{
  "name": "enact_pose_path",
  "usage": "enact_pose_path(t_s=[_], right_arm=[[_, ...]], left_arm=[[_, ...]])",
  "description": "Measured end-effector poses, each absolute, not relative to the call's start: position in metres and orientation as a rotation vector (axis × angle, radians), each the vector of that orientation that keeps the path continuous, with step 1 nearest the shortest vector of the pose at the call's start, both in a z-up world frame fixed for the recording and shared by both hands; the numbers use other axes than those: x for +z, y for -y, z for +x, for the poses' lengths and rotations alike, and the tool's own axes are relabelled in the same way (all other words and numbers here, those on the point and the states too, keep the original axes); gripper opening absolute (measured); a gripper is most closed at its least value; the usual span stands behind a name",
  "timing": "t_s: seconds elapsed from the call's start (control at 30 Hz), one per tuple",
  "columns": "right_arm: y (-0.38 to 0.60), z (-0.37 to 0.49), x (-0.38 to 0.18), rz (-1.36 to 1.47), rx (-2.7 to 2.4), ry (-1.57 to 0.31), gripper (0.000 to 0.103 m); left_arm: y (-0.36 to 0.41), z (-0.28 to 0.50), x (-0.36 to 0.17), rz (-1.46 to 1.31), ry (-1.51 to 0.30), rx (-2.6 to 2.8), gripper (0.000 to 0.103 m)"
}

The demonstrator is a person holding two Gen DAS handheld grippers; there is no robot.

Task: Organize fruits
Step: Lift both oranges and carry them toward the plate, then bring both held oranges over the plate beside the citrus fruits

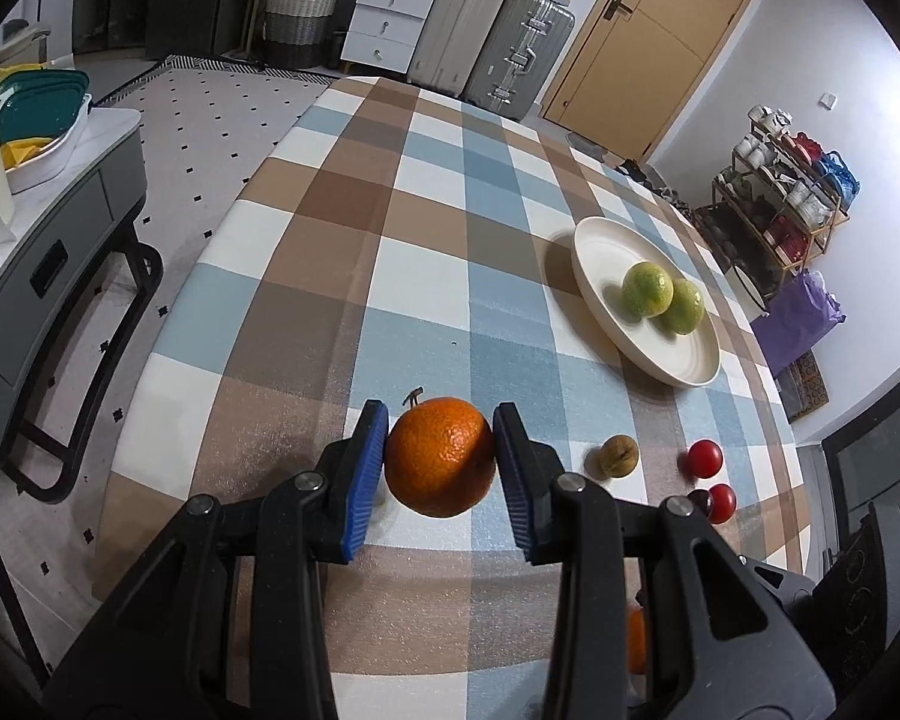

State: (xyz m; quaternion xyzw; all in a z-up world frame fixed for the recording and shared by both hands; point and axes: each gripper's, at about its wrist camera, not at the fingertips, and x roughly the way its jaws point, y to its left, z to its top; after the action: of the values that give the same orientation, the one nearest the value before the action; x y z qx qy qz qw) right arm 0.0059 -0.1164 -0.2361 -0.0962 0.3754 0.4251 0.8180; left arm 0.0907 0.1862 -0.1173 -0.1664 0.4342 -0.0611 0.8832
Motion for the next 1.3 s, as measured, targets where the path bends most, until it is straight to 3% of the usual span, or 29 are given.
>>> enact_pose_path(t_s=[0.1,0.23,0.47,1.3], right_arm=[[0.118,0.006,-0.239,-0.219,0.888,-0.802,0.057],[0.124,0.014,-0.246,-0.192,0.870,-0.837,0.040],[0.135,0.015,-0.243,-0.135,0.875,-0.811,0.038],[0.233,0.120,-0.128,0.093,0.684,-0.598,0.038]], left_arm=[[-0.186,0.090,-0.117,-0.346,-0.905,-0.126,0.033],[-0.183,0.090,-0.118,-0.348,-0.911,-0.128,0.033],[-0.178,0.092,-0.114,-0.341,-0.906,-0.139,0.033],[-0.070,0.177,-0.056,-0.188,-0.854,-0.381,0.033]])
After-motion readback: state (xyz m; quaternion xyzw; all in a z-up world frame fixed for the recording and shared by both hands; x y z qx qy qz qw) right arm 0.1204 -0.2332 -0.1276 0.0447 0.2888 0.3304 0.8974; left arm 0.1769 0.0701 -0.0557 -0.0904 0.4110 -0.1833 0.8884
